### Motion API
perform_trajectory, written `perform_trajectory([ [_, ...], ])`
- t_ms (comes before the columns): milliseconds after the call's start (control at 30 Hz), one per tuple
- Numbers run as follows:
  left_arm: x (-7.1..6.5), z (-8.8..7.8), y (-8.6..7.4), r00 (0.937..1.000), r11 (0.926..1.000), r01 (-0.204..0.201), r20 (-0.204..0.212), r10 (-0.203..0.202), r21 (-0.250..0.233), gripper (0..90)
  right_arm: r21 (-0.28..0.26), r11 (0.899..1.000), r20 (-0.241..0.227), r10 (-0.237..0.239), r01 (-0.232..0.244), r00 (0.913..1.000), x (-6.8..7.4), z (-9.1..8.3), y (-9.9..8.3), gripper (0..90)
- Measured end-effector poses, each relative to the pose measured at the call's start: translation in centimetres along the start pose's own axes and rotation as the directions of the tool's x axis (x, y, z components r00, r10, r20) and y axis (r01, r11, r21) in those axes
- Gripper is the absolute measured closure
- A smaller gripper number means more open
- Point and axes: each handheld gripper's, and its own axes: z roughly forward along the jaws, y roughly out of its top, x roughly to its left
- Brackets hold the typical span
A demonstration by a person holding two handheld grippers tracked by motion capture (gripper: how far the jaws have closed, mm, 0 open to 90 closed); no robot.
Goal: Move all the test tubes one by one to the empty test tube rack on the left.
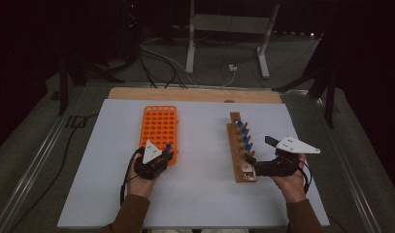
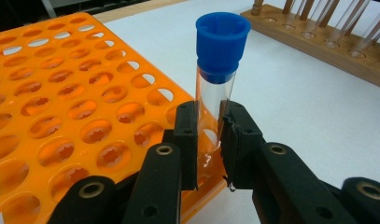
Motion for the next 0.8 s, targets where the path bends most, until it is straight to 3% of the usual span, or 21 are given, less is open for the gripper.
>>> perform_trajectory([
  [67,0.1,0.0,0.0,0.9999,1.0,0.007,0.007,-0.007,0.0,77.6,-0.002,1.0,0.002,0.001,-0.001,1.0,0.0,0.1,0.0,0.1],
  [167,0.5,-0.2,-0.2,0.9982,0.9988,0.049,0.037,-0.048,-0.008,70.3,-0.001,1.0,0.021,-0.004,0.004,0.9998,0.0,0.1,0.1,0.0],
  [333,1.6,-1.8,0.0,0.9844,0.983,0.161,0.087,-0.153,-0.089,48.5,0.006,1.0,0.037,-0.017,0.017,0.9992,-0.2,0.5,0.4,2.1],
  [433,1.8,-3.0,0.1,0.9794,0.9761,0.182,0.111,-0.169,-0.12,46.0,0.007,1.0,0.04,-0.015,0.015,0.9991,-0.3,0.8,0.5,4.3],
  [467,1.7,-3.4,0.2,0.981,0.9749,0.179,0.1,-0.167,-0.132,41.6,0.01,1.0,0.048,-0.014,0.013,0.9987,-0.4,1.0,0.5,6.0],
  [500,1.6,-3.8,0.3,0.982,0.973,0.179,0.088,-0.167,-0.146,31.0,0.022,1.0,0.046,-0.015,0.014,0.9988,-0.5,1.5,0.5,8.7],
  [533,1.6,-4.0,0.4,0.9817,0.9715,0.182,0.083,-0.171,-0.152,31.0,0.022,1.0,0.046,-0.015,0.014,0.9988,-0.5,1.5,0.5,8.7],
  [567,1.6,-4.3,0.5,0.9798,0.9686,0.194,0.078,-0.184,-0.155,25.4,0.03,0.999,0.047,-0.013,0.012,0.9988,-0.5,1.7,0.5,9.8],
  [600,1.5,-4.5,0.6,0.9792,0.9675,0.199,0.071,-0.19,-0.156,15.1,0.041,0.999,0.039,-0.004,0.002,0.9992,-0.6,2.3,0.5,15.0],
  [667,1.5,-4.7,0.7,0.9798,0.967,0.197,0.067,-0.189,-0.161,12.1,0.044,0.999,0.039,0.0,-0.002,0.9992,-0.6,2.6,0.4,16.2],
  [733,1.4,-4.9,0.9,0.9797,0.9659,0.199,0.056,-0.192,-0.166,2.5,0.048,0.999,0.053,0.003,-0.006,0.9986,-0.7,3.1,0.1,22.9],
  [767,1.4,-5.0,0.9,0.9793,0.9637,0.202,0.056,-0.195,-0.175,1.1,0.053,0.999,0.048,0.009,-0.012,0.9988,-0.7,3.3,-0.3,30.0],
  [800,1.4,-5.2,1.0,0.979,0.9624,0.202,0.061,-0.194,-0.181,1.1,0.053,0.999,0.048,0.009,-0.012,0.9988,-0.7,3.3,-0.3,30.0],
])
